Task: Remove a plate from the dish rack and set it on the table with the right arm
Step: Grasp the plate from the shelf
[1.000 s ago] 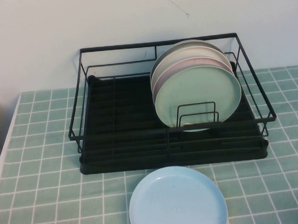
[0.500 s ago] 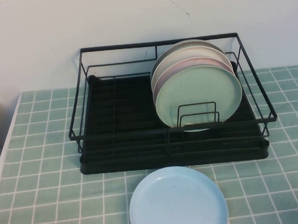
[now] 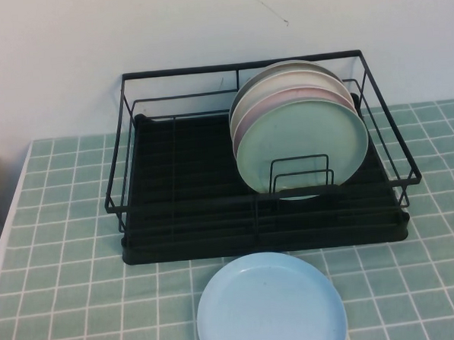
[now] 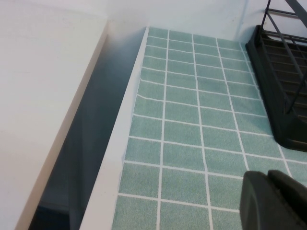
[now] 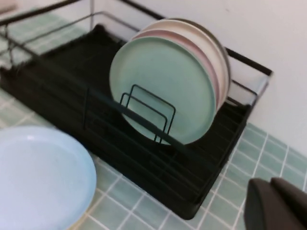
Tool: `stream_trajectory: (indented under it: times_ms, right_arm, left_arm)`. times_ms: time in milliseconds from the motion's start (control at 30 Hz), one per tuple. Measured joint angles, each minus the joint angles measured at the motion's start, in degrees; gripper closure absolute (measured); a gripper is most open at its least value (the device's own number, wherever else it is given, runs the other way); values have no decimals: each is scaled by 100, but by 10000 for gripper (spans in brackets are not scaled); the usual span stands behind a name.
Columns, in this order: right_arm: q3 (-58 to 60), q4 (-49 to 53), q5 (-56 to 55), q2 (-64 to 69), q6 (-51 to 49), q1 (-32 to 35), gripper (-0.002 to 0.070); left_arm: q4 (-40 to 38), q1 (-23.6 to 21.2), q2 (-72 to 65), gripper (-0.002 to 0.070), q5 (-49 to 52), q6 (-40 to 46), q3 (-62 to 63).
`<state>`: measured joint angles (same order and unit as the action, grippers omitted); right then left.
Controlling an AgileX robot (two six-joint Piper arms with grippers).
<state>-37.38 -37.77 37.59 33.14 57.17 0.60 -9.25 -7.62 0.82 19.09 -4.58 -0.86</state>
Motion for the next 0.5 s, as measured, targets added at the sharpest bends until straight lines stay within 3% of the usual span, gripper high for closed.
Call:
stream_trajectory:
  times_ms: [267,500]
  right_arm:
    - [-2573,-646,2104,3138,2302,-55,678]
    - [-4359,238,2458,5223,2496,-994,678]
  left_arm:
    - [0,0,0,678,0,0,0]
    - [0,0,0,678,0,0,0]
